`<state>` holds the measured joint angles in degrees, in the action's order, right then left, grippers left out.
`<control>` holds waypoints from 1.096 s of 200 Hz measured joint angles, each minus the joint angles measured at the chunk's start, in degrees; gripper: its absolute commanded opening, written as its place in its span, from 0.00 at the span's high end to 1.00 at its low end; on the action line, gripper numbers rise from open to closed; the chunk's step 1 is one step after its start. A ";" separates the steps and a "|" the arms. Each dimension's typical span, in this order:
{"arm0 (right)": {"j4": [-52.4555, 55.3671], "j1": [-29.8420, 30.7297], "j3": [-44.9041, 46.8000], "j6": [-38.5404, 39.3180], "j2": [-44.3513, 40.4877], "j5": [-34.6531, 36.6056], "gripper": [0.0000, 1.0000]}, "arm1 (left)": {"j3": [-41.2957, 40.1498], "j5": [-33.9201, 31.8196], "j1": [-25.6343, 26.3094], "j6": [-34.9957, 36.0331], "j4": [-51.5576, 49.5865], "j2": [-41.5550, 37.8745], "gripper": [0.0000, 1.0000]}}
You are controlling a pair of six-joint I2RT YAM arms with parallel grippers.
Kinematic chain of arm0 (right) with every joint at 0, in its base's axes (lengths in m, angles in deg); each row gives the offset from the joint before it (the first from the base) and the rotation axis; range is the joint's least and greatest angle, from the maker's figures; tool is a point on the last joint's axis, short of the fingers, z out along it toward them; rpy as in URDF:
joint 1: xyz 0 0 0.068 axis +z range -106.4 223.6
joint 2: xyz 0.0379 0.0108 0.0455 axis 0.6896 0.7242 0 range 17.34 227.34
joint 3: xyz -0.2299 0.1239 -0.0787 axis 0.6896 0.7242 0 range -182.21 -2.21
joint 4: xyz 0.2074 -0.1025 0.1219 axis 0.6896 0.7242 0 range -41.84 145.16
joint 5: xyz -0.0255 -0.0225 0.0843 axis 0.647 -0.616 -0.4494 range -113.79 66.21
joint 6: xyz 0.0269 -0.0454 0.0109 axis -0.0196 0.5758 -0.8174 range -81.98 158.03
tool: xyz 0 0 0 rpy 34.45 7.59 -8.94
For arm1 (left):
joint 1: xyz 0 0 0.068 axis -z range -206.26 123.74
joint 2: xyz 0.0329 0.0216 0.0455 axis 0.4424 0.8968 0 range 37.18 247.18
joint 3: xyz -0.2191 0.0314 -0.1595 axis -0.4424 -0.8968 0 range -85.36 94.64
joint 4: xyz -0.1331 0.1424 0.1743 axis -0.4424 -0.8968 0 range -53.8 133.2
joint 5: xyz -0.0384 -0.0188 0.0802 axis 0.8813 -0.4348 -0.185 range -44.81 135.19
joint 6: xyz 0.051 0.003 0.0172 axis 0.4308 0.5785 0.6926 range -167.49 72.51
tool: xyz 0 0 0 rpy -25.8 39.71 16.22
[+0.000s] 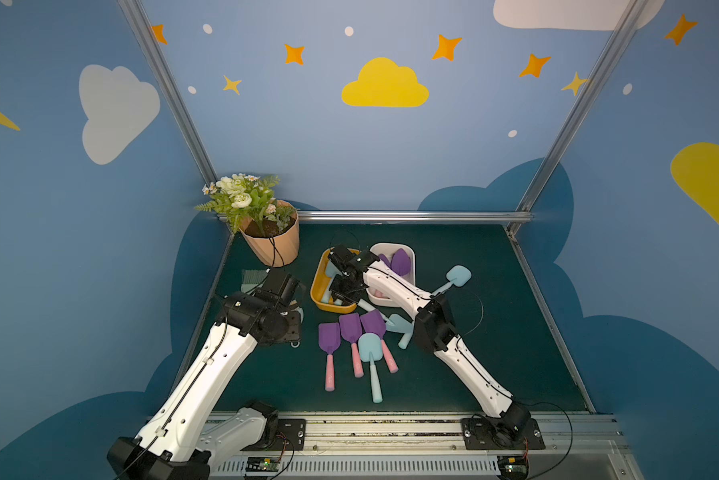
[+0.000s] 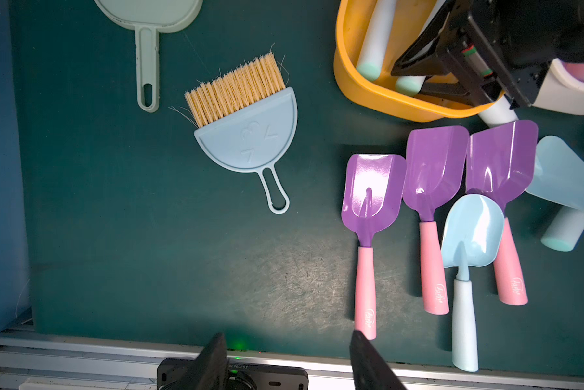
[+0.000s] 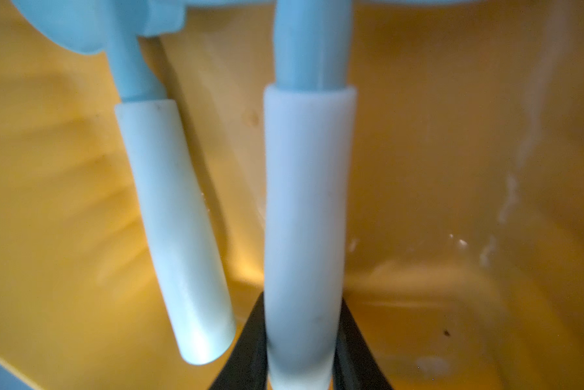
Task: Sort the small shovels by color and place them into the storage box
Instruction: Place the shovel in the storage box.
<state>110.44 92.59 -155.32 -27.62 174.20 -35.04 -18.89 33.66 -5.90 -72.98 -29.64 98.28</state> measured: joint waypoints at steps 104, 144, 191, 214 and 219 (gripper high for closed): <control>0.00 -0.59 -0.44 -0.07 0.35 -0.50 0.87 | 0.00 -0.02 -0.35 0.63 0.00 0.00 0.48; 0.04 -0.63 -0.61 -0.07 0.48 -0.68 0.83 | 0.00 -0.02 -0.37 0.72 0.00 0.02 0.48; 0.07 -0.87 -0.68 0.02 0.55 -1.11 0.78 | 0.00 0.00 -0.46 0.90 0.00 0.02 0.48; 0.09 -0.92 -0.68 0.04 0.57 -1.29 0.76 | 0.00 -0.02 -0.48 0.92 0.00 0.02 0.47; 0.09 -0.92 -0.68 0.04 0.57 -1.29 0.75 | 0.00 -0.02 -0.48 0.94 0.00 0.02 0.47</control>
<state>110.53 91.67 -156.00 -27.58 174.77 -36.33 -18.89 33.64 -6.38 -72.04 -29.64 98.30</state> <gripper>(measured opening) 0.263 0.525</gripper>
